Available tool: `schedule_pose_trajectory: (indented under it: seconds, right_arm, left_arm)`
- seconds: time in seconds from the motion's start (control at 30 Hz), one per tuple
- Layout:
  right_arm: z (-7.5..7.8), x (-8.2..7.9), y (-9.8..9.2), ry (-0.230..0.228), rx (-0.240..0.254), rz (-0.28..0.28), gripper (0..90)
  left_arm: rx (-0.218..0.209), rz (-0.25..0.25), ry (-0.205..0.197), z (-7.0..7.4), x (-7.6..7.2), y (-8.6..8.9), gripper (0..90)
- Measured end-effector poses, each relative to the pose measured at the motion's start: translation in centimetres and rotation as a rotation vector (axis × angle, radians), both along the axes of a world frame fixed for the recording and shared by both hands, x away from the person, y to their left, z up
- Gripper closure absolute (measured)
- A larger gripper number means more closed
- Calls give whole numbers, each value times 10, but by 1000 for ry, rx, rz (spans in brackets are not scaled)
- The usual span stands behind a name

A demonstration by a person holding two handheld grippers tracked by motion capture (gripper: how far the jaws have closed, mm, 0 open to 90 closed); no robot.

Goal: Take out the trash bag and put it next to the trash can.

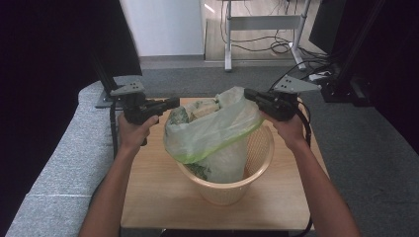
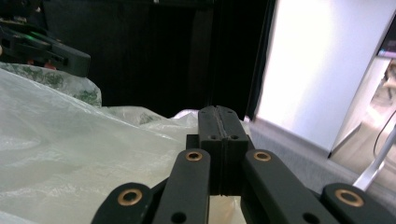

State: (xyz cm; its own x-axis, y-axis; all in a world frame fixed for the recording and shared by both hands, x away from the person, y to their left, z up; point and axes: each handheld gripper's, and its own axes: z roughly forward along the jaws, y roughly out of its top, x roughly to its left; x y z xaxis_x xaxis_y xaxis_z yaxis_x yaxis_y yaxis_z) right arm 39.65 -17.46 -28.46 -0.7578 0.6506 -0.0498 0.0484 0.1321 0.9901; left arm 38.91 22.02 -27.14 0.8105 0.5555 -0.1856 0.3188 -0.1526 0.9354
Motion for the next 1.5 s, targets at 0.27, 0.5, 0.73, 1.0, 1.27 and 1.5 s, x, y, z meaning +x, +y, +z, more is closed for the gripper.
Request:
schedule_pose_trajectory:
  seconds: [0.27, 0.5, 0.73, 1.0, 1.27, 1.5]
  right_arm:
    - [13, -20, 8, -72, 33, 51, 893]
    - [15, -47, 19, -71, -7, 130, 890]
    - [4, -71, 22, -33, -57, 177, 887]
    - [-9, -79, 6, -7, -68, 154, 881]
    - [-15, -77, 0, 1, -76, 143, 876]
    - [-15, -78, -2, -2, -85, 126, 876]
  left_arm:
    - [-14, -24, -58, 12, -20, -3, 900]
    - [-5, -73, -83, 16, -44, -11, 900]
    - [2, -91, -75, 5, -58, -15, 900]
    - [29, 50, -2, -6, -52, 1, 547]
    - [98, 37, 80, -25, -42, 3, 304]
    - [112, -19, 133, -41, -41, 2, 660]
